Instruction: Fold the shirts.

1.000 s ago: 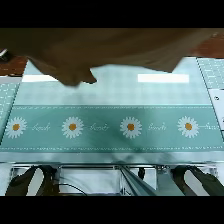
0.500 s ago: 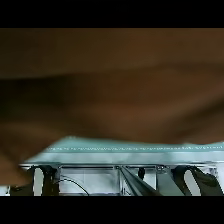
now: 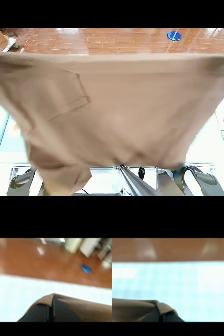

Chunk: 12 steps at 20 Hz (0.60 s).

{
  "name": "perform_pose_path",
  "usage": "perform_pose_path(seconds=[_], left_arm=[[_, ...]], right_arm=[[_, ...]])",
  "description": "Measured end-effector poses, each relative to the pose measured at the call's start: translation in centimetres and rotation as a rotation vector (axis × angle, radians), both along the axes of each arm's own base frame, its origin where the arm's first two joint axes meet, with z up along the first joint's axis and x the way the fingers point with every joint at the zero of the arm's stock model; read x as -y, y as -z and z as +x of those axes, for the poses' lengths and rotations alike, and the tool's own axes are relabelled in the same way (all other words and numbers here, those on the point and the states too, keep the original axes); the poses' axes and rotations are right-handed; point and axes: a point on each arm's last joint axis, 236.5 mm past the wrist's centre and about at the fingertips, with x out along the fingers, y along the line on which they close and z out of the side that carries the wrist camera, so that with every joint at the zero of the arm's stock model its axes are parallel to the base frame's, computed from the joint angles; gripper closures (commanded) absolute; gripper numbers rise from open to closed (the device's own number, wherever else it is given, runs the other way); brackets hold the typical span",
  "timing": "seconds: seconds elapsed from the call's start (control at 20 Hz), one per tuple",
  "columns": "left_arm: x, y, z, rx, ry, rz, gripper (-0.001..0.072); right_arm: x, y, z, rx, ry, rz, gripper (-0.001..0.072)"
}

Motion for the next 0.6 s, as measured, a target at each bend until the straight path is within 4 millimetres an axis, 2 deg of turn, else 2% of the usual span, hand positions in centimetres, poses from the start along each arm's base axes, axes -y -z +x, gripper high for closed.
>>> perform_pose_path(seconds=[0.2, 0.4, 0.5, 0.6], left_arm=[[1.9, 8.2, 8.8, -0.181, 0.071, -0.101, 0.0691], [3.8, 15.2, 17.4, -0.339, 0.078, -0.190, 0.0691], [4.8, 18.5, 20.7, -0.407, 0.078, -0.231, 0.0691], [5.7, 21.6, 23.0, -0.467, 0.070, -0.271, 0.0691]], right_arm=[[0.8, 7.9, 8.2, -0.147, -0.031, 0.125, 0.0691], [1.6, 14.6, 16.6, -0.254, -0.034, 0.268, 0.0691], [2.2, 17.5, 20.4, -0.291, -0.029, 0.319, 0.0691], [2.7, 20.2, 23.4, -0.324, -0.023, 0.362, 0.0691]])
